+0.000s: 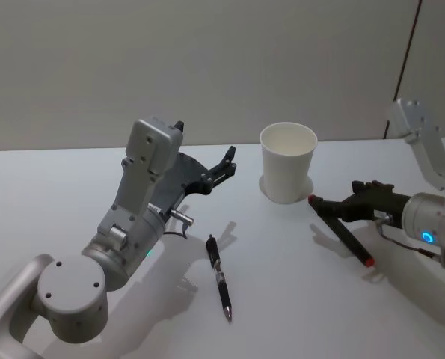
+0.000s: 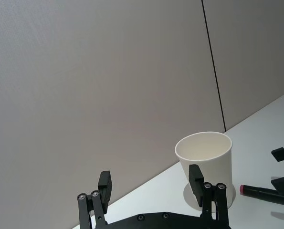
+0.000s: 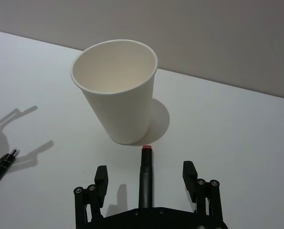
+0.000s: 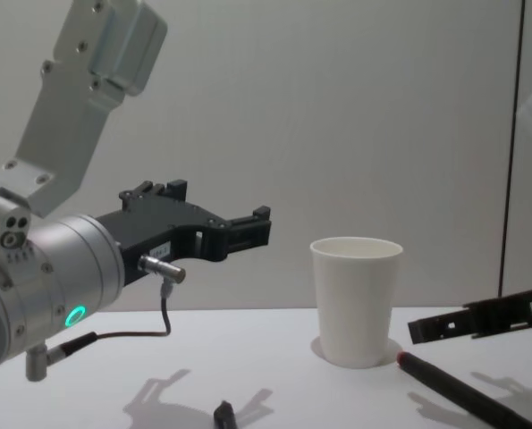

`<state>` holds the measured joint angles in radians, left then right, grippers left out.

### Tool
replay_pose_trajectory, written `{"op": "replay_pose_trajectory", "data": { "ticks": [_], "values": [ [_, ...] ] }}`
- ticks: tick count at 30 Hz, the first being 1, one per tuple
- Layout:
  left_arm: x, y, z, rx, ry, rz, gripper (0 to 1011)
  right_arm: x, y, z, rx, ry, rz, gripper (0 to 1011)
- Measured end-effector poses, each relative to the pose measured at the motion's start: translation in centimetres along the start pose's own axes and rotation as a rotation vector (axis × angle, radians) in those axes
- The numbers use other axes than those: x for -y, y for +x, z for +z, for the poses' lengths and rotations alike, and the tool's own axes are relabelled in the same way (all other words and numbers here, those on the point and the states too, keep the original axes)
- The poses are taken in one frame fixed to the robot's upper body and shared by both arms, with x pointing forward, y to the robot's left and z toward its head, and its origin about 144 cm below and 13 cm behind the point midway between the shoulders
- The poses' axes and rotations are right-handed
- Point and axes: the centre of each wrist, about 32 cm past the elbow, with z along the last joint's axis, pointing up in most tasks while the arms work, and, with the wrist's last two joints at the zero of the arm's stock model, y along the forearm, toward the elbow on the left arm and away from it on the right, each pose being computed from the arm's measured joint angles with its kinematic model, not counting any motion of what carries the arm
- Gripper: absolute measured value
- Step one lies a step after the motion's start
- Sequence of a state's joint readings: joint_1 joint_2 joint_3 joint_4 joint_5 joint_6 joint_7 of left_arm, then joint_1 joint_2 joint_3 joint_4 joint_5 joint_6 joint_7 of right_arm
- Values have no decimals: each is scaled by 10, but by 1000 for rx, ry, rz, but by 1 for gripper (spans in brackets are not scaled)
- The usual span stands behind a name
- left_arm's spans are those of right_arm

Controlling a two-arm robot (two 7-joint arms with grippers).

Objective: Place the pen into the pen holder.

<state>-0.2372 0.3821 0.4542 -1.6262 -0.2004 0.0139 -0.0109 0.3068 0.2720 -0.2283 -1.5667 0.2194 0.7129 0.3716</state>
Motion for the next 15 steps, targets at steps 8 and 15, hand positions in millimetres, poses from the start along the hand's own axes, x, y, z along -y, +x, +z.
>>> {"op": "replay_pose_trajectory", "data": {
  "ticks": [8, 15],
  "values": [
    [0, 0, 0, 0, 0, 0, 1001, -6, -1, 3, 4, -34, 12, 1001],
    [0, 0, 0, 0, 0, 0, 1001, -11, -3, 3, 5, -61, 18, 1000]
  ]
}}
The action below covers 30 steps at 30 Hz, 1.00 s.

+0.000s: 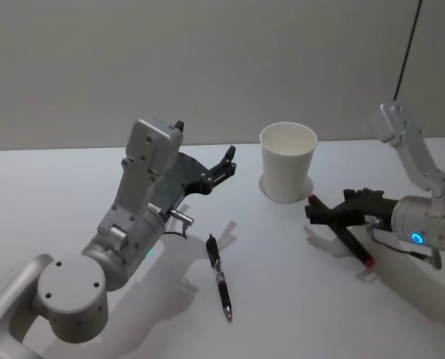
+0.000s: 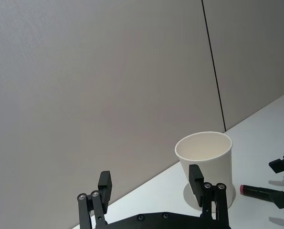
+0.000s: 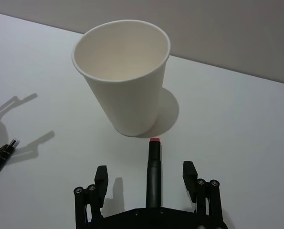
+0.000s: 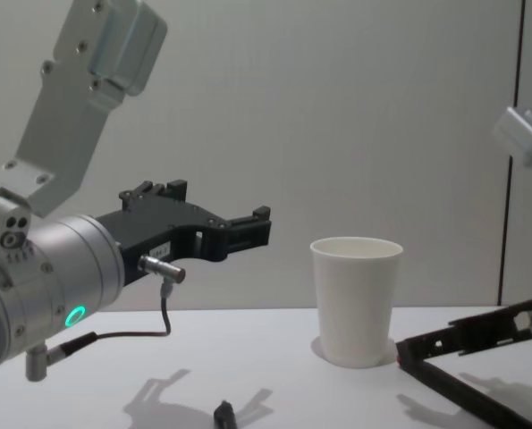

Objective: Place the pen into the pen holder.

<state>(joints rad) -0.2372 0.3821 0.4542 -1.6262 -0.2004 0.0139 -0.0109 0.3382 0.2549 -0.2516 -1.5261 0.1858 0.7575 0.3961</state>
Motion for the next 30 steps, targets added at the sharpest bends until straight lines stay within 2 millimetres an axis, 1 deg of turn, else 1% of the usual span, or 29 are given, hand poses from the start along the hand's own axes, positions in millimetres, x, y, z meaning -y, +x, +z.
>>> {"op": "replay_pose_trajectory", "data": {
  "ticks": [12, 30],
  "values": [
    [0, 0, 0, 0, 0, 0, 1001, -6, -3, -5, -2, -30, 1, 1000],
    [0, 0, 0, 0, 0, 0, 1001, -8, -4, -11, -8, -47, -9, 1000]
  ]
}}
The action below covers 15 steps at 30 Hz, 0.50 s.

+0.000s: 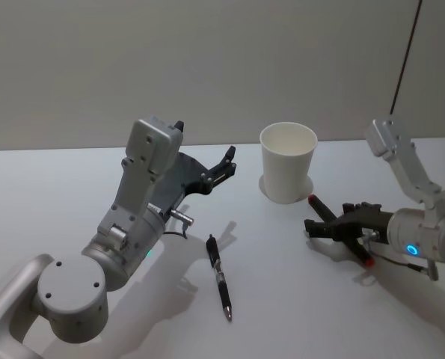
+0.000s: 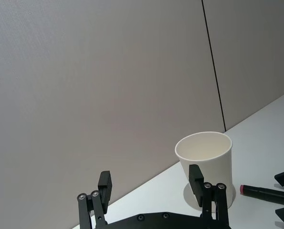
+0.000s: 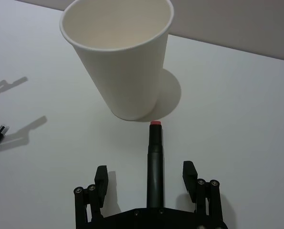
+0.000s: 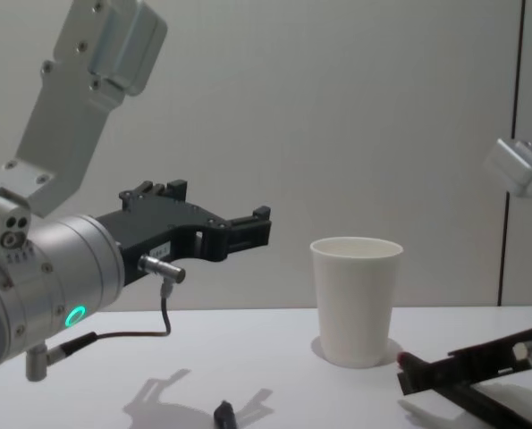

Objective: Place the pen into the pen holder.

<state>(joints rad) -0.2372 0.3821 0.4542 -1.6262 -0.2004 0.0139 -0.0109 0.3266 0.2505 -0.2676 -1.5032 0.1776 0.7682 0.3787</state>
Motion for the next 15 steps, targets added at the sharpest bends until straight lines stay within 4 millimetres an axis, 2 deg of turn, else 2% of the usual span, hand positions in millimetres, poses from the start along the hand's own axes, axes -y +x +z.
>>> {"op": "replay_pose_trajectory", "data": {
  "ticks": [15],
  "values": [
    [0, 0, 0, 0, 0, 0, 1001, 0, 0, -2, 3, -2, -2, 1000]
  ]
}}
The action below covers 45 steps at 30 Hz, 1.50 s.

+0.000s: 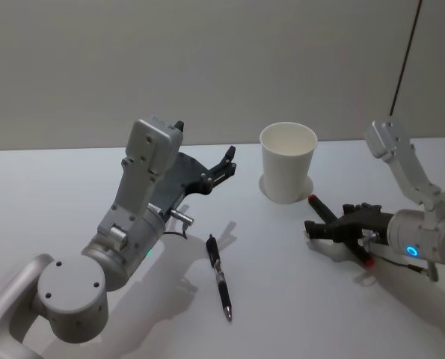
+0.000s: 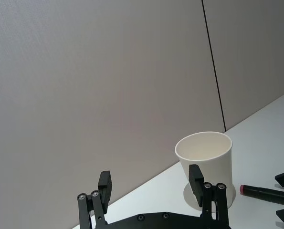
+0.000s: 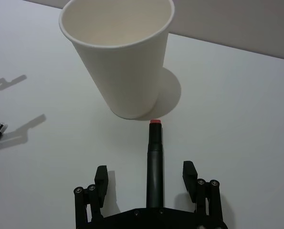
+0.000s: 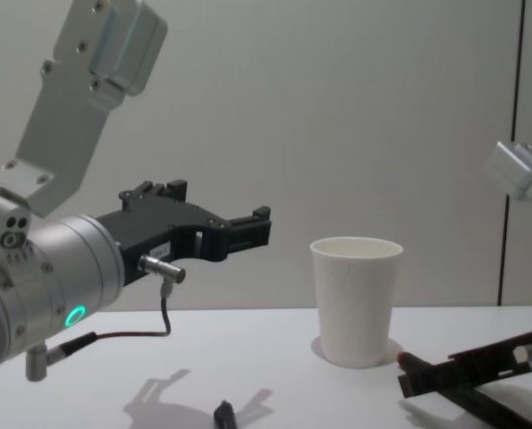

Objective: Place the pen into the pen holder.

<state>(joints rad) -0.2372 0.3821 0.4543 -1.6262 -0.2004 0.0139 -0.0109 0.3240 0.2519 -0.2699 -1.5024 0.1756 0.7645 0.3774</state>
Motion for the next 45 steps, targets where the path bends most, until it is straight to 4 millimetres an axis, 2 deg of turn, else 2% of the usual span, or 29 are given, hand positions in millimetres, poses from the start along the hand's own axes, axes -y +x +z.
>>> {"op": "replay_pose_trajectory", "data": {
  "ticks": [7, 16, 19, 20, 23, 24, 29, 30, 33, 35, 45],
  "values": [
    [0, 0, 0, 0, 0, 0, 1001, 0, 0, -1, 12, 1, -2, 1001],
    [0, 0, 0, 0, 0, 0, 1001, -1, 0, -1, 17, 1, -2, 836],
    [0, 0, 0, 0, 0, 0, 1001, -1, 0, -1, 19, 2, -2, 705],
    [0, 0, 0, 0, 0, 0, 1001, -1, 0, -1, 19, 2, -3, 705],
    [0, 0, 0, 0, 0, 0, 1001, -1, 0, -1, 21, 2, -3, 622],
    [0, 0, 0, 0, 0, 0, 1001, -1, 0, -1, 21, 1, -3, 563],
    [0, 0, 0, 0, 0, 0, 1001, -1, 0, -1, 22, 1, -3, 418],
    [0, 0, 0, 0, 0, 0, 1001, -1, 0, -1, 22, 1, -3, 355],
    [0, 0, 0, 0, 0, 0, 1001, -1, 0, -1, 22, 1, -2, 299],
    [0, 0, 0, 0, 0, 0, 1001, -1, 0, -1, 23, 2, -2, 200],
    [0, 0, 0, 0, 0, 0, 1001, -1, 0, -1, 24, 2, -3, 172]
  ]
}}
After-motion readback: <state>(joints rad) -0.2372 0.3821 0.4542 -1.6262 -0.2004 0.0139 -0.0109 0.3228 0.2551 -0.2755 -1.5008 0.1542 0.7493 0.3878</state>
